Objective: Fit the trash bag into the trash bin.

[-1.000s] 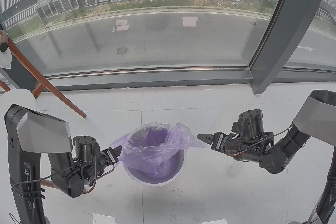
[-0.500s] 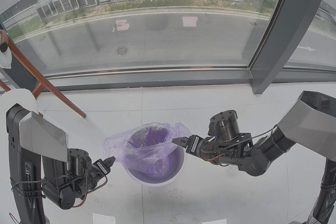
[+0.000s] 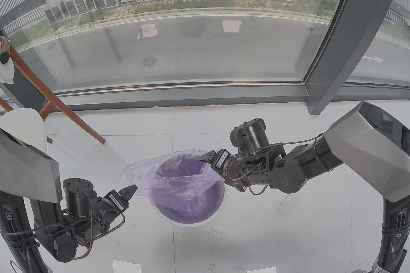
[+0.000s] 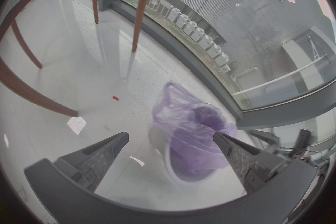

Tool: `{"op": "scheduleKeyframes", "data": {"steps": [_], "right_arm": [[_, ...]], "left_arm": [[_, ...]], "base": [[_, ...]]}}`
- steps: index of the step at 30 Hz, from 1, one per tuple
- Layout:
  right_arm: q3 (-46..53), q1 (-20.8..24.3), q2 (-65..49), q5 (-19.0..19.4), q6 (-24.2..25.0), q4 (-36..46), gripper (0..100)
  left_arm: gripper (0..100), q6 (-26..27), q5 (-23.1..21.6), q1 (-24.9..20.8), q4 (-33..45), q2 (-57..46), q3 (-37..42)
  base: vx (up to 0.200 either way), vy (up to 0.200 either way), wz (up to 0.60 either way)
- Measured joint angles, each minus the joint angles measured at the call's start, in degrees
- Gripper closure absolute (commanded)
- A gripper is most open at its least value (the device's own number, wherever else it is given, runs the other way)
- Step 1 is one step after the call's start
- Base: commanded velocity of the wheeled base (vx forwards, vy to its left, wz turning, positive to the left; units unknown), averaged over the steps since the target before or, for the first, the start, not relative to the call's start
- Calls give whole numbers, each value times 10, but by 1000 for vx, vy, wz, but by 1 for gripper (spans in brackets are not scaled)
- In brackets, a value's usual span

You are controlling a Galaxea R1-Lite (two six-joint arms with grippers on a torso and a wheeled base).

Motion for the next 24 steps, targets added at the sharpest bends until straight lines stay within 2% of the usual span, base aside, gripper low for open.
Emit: {"op": "scheduleKeyframes", "data": {"steps": [1,6,10,15,19,24], "right_arm": [[-3,0,5,-3,1,1,100],[-6,3,20,-28,0,3,100],[24,21,22,-38,-14,2,100],[95,61,8,-53,-57,-3,100],[169,111,-10,-83,-110,-11,100],[221,156,-23,-99,-136,-54,100]], "left_arm": [[0,-1,-2,-2,0,-7,-1],[0,-41,-17,-19,0,-29,-18],[0,-88,-28,-62,0,-39,-25],[0,-121,-30,-105,0,-38,-25],[0,-151,-30,-129,0,-30,-25],[0,-169,-30,-160,0,-11,-15]], "base": [[0,0,0],[0,0,0],[0,0,0],[0,0,0],[0,0,0],[0,0,0]]}}
